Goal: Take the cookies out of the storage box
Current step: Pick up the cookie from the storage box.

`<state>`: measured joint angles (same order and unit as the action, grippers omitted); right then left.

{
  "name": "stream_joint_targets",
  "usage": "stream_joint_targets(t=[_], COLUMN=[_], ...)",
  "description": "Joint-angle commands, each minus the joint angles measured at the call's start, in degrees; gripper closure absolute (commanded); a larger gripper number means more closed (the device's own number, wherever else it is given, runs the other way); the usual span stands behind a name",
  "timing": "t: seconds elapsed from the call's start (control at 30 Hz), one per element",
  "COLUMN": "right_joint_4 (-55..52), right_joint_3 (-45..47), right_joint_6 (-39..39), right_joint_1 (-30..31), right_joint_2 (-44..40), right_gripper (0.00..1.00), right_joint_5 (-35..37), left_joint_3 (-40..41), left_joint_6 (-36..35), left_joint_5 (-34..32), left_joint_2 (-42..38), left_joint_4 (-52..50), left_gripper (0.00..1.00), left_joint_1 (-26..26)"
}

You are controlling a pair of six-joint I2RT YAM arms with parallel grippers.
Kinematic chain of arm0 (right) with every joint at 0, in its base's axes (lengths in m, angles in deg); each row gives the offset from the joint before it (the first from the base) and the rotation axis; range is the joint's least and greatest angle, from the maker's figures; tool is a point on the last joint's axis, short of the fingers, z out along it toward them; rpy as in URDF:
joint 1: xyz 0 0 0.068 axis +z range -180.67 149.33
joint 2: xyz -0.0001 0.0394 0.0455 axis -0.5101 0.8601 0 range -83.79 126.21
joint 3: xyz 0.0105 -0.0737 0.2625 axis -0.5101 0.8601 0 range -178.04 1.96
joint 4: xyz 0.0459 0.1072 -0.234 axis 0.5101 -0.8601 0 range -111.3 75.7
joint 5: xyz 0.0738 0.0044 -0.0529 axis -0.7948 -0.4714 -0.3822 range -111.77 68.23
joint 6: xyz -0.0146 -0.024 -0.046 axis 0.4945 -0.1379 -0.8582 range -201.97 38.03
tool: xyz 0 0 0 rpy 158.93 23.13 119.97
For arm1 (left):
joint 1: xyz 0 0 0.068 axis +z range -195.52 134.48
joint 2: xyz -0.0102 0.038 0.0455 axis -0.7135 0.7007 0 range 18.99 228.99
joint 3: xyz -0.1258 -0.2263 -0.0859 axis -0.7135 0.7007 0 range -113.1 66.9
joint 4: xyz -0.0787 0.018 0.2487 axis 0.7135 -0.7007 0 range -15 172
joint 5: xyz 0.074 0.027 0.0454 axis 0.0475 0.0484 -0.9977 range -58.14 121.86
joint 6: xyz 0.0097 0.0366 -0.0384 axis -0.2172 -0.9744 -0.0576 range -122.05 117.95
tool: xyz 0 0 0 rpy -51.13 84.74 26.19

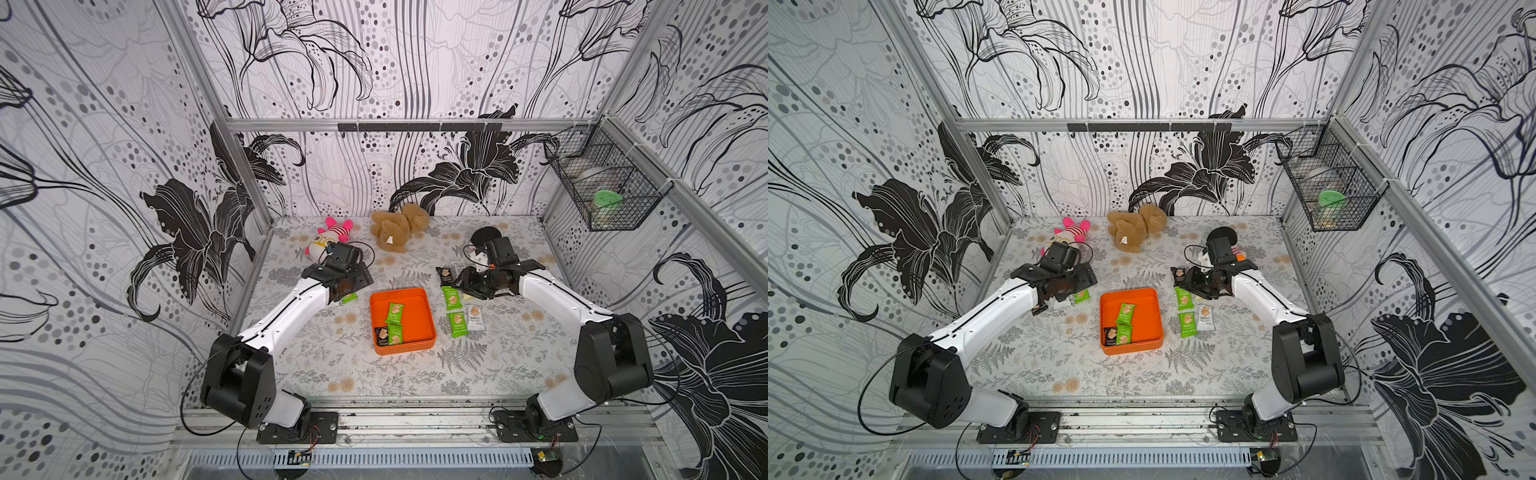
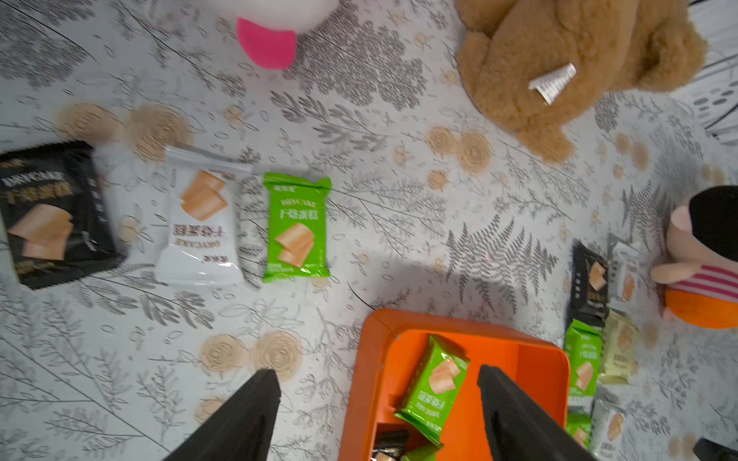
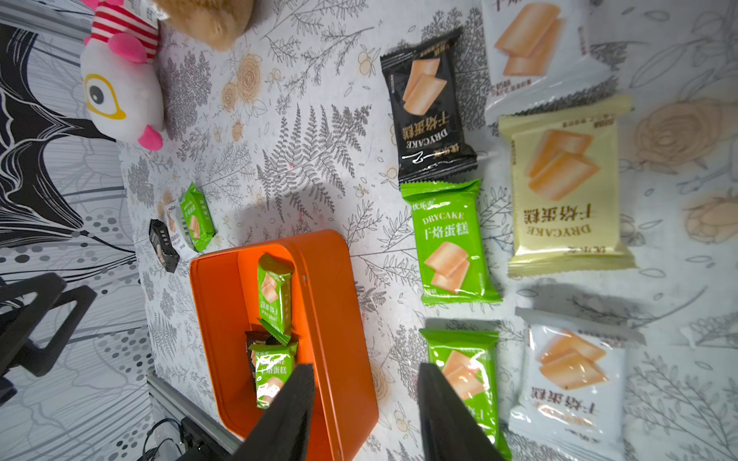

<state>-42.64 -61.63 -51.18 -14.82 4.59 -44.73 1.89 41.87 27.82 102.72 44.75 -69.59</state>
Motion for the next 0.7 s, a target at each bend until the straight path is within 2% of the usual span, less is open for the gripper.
stream_joint_targets(t=[0.0,0.17,0.3,0.43,0.67], right_joint_4=[-1.7,-2.1,-2.5,-3.2,-4.4], right_joint_3=[1.5,3.3,4.3,5.0,5.8], right_joint_6=[-1.8,-2.3,-2.6,-2.7,-3.0], right_joint_1=[0.4,0.4,0.4,0.4,0.3], right_joint_2=[-2.8,-5.1,-6.4,-7.7,-8.9], right_gripper=[0.52,0.52,0.52,0.52,0.52], right_joint_5=[0.0,0.3,0.5,1.1,2.4], left_joint_3=[-1.8,-5.0,-7.4,-9.8,-14.8], left_joint_6=[3.5,3.7,3.3,0.9,-6.9], left_joint_5=[-2.4,-6.1,-6.2,-5.6,-8.7], left_joint_2=[2.0,7.1,12.1,16.9,24.1], left_joint_4=[0.4,-1.4,-1.9,-2.7,-7.1], left_gripper=[0.18,0.17,0.15,0.15,0.16], left_joint_1=[-4.8,-12.2,-16.0,-17.0,-17.0])
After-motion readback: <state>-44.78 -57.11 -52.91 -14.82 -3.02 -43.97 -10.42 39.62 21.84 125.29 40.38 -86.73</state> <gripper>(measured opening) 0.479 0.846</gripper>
